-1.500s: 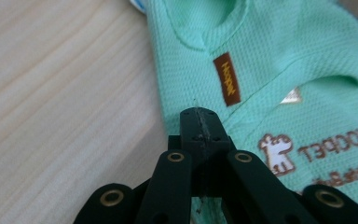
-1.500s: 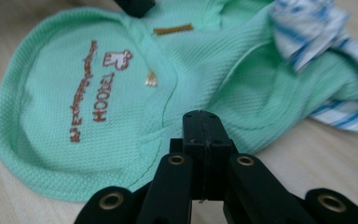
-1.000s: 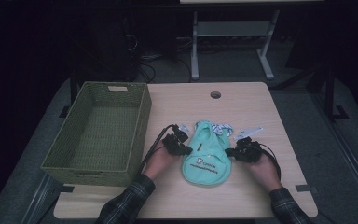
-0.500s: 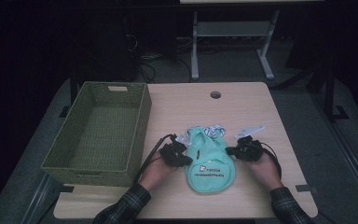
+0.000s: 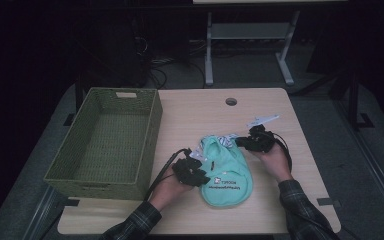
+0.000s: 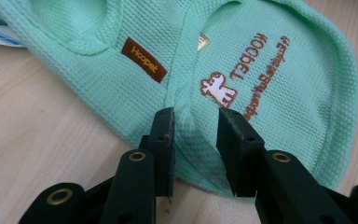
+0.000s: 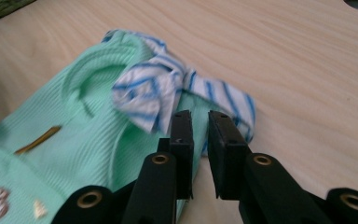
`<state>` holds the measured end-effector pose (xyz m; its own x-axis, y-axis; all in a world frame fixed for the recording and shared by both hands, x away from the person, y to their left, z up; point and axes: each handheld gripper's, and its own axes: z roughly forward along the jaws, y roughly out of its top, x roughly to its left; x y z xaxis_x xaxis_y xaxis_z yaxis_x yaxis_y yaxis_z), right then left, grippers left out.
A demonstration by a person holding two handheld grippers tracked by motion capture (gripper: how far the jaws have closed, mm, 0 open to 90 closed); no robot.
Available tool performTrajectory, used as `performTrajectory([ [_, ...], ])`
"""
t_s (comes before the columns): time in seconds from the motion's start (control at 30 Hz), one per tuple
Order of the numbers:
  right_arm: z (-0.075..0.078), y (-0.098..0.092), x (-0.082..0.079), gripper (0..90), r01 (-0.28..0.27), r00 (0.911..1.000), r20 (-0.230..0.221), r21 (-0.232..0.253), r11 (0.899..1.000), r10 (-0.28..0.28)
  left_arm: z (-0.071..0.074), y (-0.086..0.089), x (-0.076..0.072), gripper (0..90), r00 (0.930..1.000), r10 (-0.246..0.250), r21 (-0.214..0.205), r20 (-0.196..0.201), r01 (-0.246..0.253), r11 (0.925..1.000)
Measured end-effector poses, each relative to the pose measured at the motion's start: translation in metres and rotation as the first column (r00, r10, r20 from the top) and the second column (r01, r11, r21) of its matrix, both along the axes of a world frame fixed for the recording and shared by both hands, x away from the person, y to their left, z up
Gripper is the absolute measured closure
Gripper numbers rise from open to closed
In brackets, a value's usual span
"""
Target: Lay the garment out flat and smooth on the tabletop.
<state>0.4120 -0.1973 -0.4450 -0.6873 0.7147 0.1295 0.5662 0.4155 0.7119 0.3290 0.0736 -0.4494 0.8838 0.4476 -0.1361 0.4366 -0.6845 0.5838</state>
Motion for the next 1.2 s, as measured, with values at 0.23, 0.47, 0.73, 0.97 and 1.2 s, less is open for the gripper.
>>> performTrajectory([
  [0.23,-0.009,0.01,0.019,76.5,0.011,0.9981,-0.061,-0.012,1.0,-0.012,-0.005,-0.004,0.0,68.7,1.0,-0.004,0.006,0.006,0.004,1.0],
  [0.47,-0.021,0.011,0.022,88.3,0.008,0.9983,-0.057,-0.023,1.0,-0.01,-0.005,-0.002,0.001,86.3,0.9998,-0.015,0.014,0.013,0.015,0.9998],
  [0.73,-0.011,0.006,0.021,89.5,0.023,0.9991,-0.035,-0.036,0.999,-0.025,0.005,0.002,-0.008,87.8,0.9993,-0.03,-0.006,0.023,0.03,0.9995],
  [0.97,-0.007,0.0,0.029,89.8,0.039,0.9991,-0.011,-0.077,0.996,-0.04,0.005,0.003,-0.017,88.0,0.9983,-0.051,-0.002,0.028,0.051,0.9987],
  [1.2,-0.013,-0.001,0.032,81.6,0.05,0.9987,-0.006,-0.082,0.995,-0.051,0.005,0.001,-0.018,75.5,0.9988,-0.04,-0.026,0.027,0.041,0.9988],
])
